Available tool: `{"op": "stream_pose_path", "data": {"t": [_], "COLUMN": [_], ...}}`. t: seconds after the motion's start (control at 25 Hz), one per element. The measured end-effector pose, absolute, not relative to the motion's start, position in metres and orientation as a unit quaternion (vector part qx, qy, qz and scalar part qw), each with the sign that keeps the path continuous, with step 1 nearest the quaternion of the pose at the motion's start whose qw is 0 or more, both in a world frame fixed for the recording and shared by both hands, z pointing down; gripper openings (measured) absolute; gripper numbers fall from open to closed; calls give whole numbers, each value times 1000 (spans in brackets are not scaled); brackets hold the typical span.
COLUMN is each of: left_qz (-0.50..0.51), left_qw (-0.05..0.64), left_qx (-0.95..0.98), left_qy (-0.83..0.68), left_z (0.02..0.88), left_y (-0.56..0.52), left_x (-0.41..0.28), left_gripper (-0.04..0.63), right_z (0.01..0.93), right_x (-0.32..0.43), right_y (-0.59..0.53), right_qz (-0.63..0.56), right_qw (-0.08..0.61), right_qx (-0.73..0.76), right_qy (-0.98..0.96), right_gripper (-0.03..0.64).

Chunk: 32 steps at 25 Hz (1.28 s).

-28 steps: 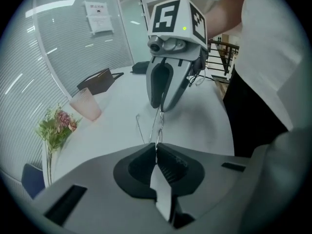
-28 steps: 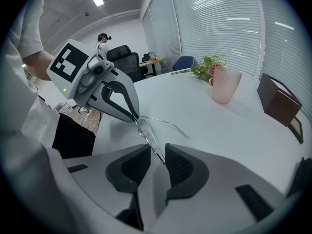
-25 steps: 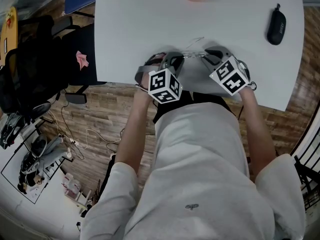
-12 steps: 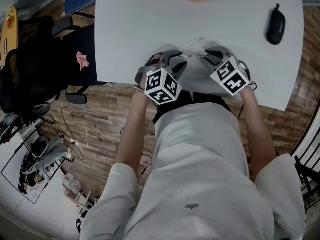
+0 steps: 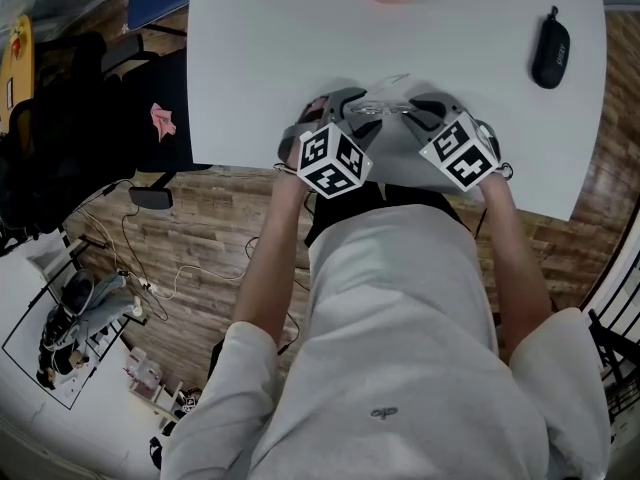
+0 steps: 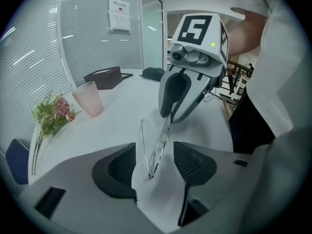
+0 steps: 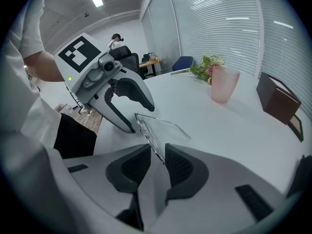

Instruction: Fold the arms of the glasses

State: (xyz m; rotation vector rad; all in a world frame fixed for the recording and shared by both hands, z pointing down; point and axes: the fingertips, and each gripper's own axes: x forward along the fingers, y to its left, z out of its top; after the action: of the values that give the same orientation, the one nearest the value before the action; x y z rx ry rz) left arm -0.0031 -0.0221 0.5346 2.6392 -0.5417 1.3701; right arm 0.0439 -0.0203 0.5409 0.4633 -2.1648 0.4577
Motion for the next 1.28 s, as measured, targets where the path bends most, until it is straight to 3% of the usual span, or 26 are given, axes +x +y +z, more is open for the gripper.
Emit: {"op": "stream_pose_path", "data": {"t": [0.44, 1.28], "left_qz": [455, 450], "left_qw": [76, 76], "left_qx": [869, 870], "left_qy": [-177, -186], "left_z": [541, 540], "left_y": [-25, -23], "left_x": [4, 5], "left_gripper": [239, 160], "right_z": [543, 541], "right_x": [42, 42], "right_y": [-22, -19], "right_qz": [186, 187], "right_qw": [425, 426], "right_qx": [187, 188], "right_qy": [-866, -865], "right_gripper": [97, 94]}}
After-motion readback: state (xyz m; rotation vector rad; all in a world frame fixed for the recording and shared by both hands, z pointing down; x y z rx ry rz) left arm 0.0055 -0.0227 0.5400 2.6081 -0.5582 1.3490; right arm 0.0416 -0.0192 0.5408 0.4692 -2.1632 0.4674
